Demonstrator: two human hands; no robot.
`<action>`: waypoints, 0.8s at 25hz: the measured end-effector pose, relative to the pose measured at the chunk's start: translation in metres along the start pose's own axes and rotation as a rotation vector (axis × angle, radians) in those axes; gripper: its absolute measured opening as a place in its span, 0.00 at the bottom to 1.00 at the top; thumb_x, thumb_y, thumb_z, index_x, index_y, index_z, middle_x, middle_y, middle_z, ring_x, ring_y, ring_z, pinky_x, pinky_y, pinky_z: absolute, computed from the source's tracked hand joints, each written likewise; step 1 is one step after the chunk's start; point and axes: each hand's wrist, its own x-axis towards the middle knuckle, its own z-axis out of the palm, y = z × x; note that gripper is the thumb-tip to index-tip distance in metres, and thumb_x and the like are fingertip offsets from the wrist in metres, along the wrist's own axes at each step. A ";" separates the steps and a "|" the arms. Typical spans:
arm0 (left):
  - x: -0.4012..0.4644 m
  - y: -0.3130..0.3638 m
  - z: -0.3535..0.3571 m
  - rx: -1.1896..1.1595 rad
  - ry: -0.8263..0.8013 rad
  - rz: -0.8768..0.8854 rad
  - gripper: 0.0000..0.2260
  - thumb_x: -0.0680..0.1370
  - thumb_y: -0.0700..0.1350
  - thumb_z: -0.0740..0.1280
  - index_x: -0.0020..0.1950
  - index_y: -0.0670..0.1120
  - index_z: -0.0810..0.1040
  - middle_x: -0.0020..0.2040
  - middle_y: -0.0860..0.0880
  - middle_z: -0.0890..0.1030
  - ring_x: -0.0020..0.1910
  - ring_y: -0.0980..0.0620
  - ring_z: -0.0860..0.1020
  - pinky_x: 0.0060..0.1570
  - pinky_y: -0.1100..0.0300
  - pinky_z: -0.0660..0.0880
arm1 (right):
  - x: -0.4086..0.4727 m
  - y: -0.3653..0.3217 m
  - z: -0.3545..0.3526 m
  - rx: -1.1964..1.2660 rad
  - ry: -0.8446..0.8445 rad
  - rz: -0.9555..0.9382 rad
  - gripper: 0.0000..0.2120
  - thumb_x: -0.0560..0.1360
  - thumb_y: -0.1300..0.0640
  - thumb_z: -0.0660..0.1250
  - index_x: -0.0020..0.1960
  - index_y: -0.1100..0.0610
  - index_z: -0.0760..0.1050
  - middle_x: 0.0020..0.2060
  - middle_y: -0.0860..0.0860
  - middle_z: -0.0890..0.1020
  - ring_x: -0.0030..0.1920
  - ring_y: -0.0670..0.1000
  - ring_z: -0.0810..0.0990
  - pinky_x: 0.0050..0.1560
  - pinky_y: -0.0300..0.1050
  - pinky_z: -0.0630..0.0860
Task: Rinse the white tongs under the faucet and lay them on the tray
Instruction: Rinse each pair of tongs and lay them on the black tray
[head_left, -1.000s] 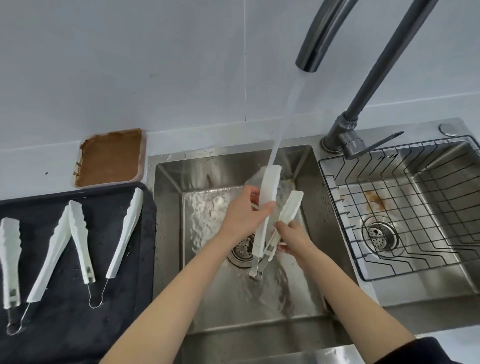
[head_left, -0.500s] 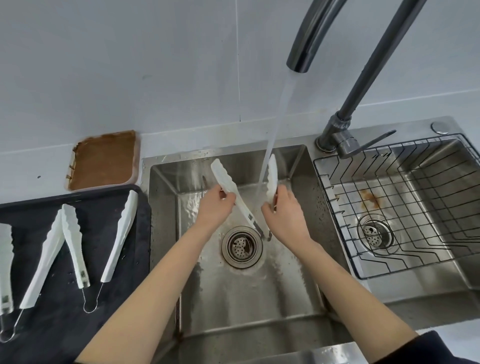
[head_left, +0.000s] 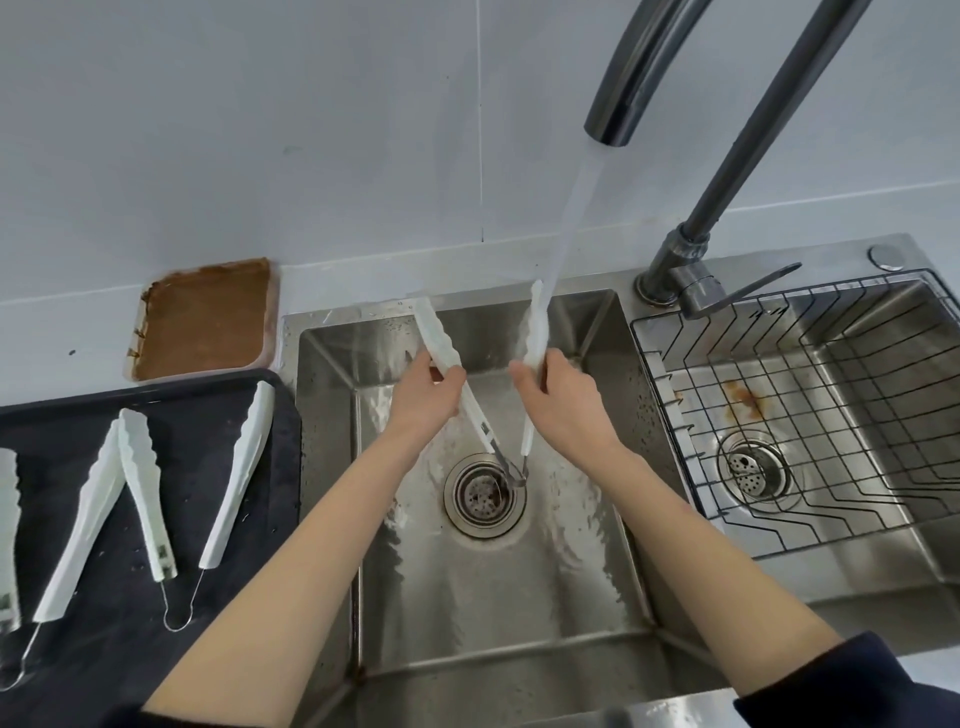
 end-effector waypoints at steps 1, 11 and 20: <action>0.000 0.001 0.000 0.029 0.022 0.029 0.13 0.77 0.41 0.58 0.62 0.42 0.70 0.46 0.49 0.75 0.49 0.48 0.75 0.55 0.51 0.77 | -0.001 0.001 0.000 0.038 0.007 -0.006 0.11 0.79 0.51 0.56 0.51 0.60 0.66 0.33 0.49 0.73 0.39 0.53 0.77 0.33 0.45 0.71; -0.013 0.027 0.012 0.276 0.001 0.487 0.19 0.76 0.45 0.65 0.67 0.45 0.70 0.53 0.51 0.76 0.48 0.53 0.75 0.46 0.68 0.73 | 0.004 0.020 -0.003 0.407 0.079 0.131 0.11 0.78 0.60 0.57 0.57 0.64 0.70 0.45 0.54 0.82 0.49 0.54 0.81 0.41 0.37 0.82; -0.012 0.037 0.025 0.282 -0.069 0.499 0.19 0.76 0.44 0.65 0.67 0.46 0.70 0.56 0.51 0.79 0.50 0.56 0.77 0.51 0.69 0.74 | 0.006 0.031 -0.011 0.477 0.161 0.169 0.05 0.77 0.60 0.60 0.44 0.55 0.73 0.52 0.60 0.81 0.49 0.56 0.82 0.51 0.48 0.81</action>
